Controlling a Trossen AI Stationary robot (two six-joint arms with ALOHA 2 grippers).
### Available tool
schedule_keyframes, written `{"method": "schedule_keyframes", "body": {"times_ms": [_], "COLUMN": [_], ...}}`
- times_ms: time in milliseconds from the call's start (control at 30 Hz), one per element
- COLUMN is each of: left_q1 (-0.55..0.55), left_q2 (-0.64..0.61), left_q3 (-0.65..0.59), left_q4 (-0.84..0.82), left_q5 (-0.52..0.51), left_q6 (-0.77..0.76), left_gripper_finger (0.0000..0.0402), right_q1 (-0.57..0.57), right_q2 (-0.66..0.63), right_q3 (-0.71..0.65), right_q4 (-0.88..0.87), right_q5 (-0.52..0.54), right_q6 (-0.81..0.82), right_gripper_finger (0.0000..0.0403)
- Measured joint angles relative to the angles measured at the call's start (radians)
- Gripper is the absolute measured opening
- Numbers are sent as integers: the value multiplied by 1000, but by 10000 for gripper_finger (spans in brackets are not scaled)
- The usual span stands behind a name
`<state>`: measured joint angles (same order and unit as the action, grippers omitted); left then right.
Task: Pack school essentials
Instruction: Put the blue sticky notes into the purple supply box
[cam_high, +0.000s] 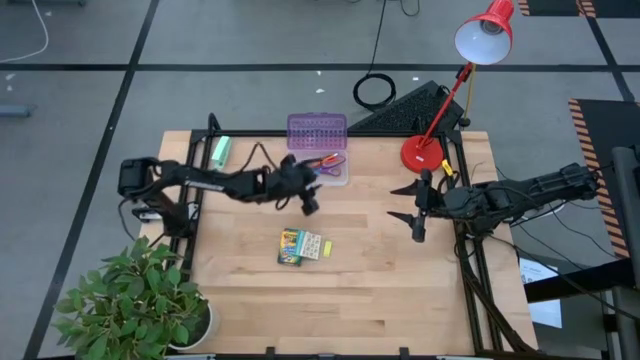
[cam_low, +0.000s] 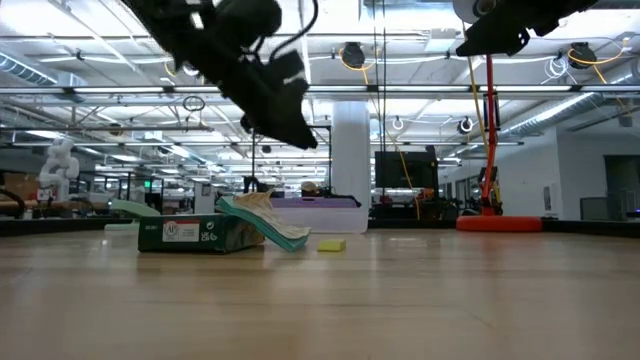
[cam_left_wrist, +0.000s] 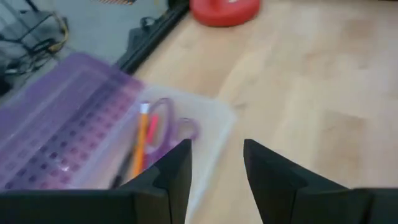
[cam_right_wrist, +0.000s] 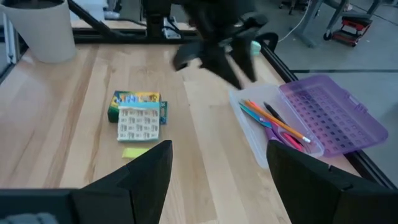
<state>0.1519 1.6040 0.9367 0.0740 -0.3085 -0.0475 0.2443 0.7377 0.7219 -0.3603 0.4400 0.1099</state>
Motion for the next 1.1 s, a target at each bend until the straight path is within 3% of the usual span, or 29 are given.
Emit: {"method": "schedule_keyframes", "body": {"times_ms": [367, 633, 933, 1100], "left_q1": [-323, -378, -431, -471], "left_q2": [-24, -39, -100, -188], "left_q3": [0, -1, 1, -1], "left_q4": [-147, -166, -248, -430], "left_q5": [-193, -129, -92, -207], "left_q6": [-266, -458, -582, -640], "left_gripper_finger": [150, 150, 150, 150], "right_q1": [0, -7, -114, -169], "right_q2": [112, 278, 512, 633], "right_q3": [0, 0, 0, 0], "right_q4": [153, 387, 651, 739], "right_q5": [0, -3, -268, -361], "right_q6": [-29, -108, -107, -32], "right_gripper_finger": [256, 256, 256, 256]}}
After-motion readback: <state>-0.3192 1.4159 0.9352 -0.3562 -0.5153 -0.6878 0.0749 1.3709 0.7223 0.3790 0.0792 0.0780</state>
